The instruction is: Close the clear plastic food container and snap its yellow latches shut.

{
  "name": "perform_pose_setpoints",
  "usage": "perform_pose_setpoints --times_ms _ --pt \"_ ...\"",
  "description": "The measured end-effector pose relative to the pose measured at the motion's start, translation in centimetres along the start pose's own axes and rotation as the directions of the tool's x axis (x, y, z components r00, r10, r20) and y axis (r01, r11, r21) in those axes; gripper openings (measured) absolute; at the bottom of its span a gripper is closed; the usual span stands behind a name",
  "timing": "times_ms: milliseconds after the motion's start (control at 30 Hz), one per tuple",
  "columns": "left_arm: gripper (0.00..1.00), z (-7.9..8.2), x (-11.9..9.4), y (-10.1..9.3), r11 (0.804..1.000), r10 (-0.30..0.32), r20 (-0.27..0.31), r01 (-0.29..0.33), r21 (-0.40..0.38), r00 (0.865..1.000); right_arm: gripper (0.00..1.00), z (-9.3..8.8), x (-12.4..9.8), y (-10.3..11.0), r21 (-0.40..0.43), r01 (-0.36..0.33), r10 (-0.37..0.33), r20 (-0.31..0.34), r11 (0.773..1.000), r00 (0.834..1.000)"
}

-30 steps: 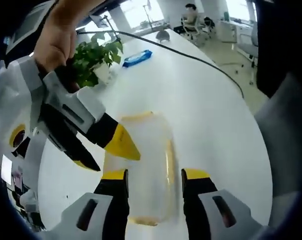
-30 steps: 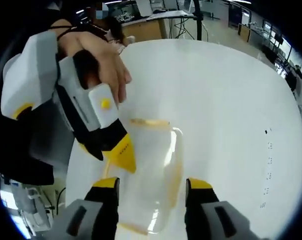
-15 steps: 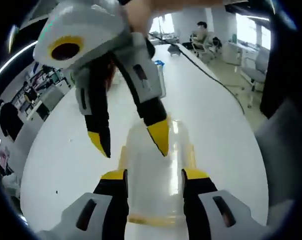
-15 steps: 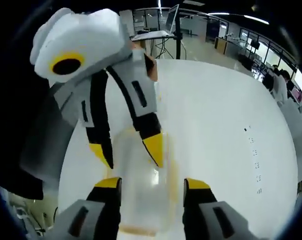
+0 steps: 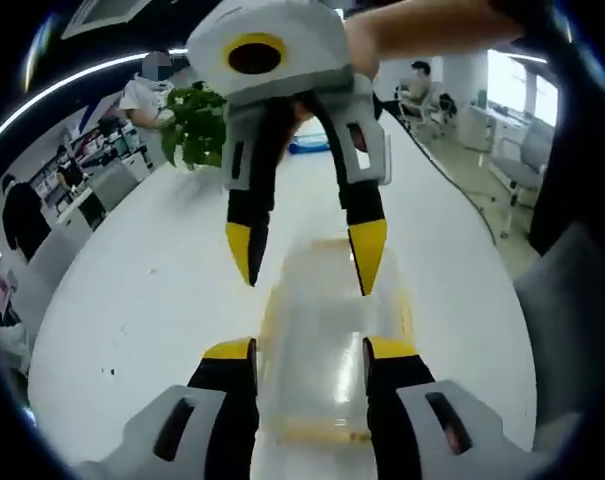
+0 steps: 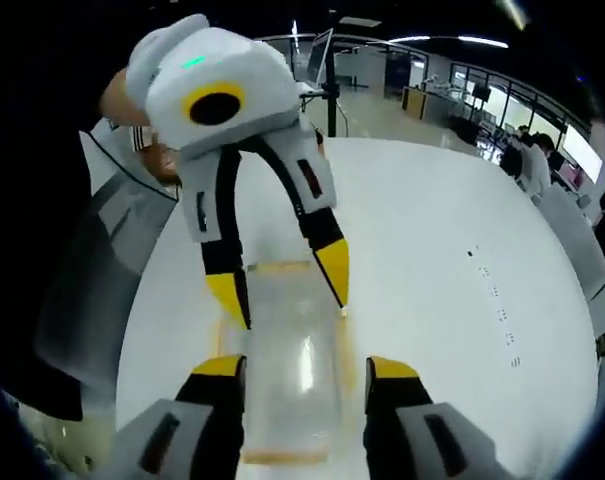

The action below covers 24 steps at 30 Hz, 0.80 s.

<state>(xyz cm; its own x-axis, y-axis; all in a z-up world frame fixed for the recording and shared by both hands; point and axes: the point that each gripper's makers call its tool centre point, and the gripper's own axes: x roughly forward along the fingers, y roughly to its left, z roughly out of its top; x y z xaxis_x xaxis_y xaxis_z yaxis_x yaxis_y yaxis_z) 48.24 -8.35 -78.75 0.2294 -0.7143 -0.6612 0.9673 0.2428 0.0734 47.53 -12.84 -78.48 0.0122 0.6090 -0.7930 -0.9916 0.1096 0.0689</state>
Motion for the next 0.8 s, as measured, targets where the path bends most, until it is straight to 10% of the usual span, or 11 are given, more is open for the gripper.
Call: perform_pose_setpoints --times_ms 200,433,500,767,800 --pt "0.41 -2.5 -1.3 1.0 0.981 0.099 0.011 -0.095 -0.169 0.995 0.46 -2.2 -0.8 -0.5 0.151 0.094 -0.105 0.064 0.984 0.992" --pt "0.45 -3.7 -2.5 1.7 0.902 0.218 0.043 -0.185 -0.389 0.975 0.47 -4.3 -1.3 -0.9 0.322 0.198 -0.239 0.092 0.926 0.967" --pt "0.45 -3.5 -2.7 1.6 0.894 0.239 0.047 -0.202 -0.399 0.97 0.47 -4.6 -1.3 -0.9 0.399 0.209 -0.271 0.105 0.893 0.957" --pt "0.48 -4.7 -2.6 1.2 0.74 0.378 0.002 -0.3 -0.602 0.926 0.48 -6.3 -1.8 -0.9 0.731 0.242 -0.46 0.109 0.638 0.881" --pt "0.47 -4.9 -2.6 1.2 0.715 0.398 0.001 -0.31 -0.626 0.917 0.48 -6.3 -1.4 -0.4 0.734 0.227 -0.447 0.115 0.639 0.887"
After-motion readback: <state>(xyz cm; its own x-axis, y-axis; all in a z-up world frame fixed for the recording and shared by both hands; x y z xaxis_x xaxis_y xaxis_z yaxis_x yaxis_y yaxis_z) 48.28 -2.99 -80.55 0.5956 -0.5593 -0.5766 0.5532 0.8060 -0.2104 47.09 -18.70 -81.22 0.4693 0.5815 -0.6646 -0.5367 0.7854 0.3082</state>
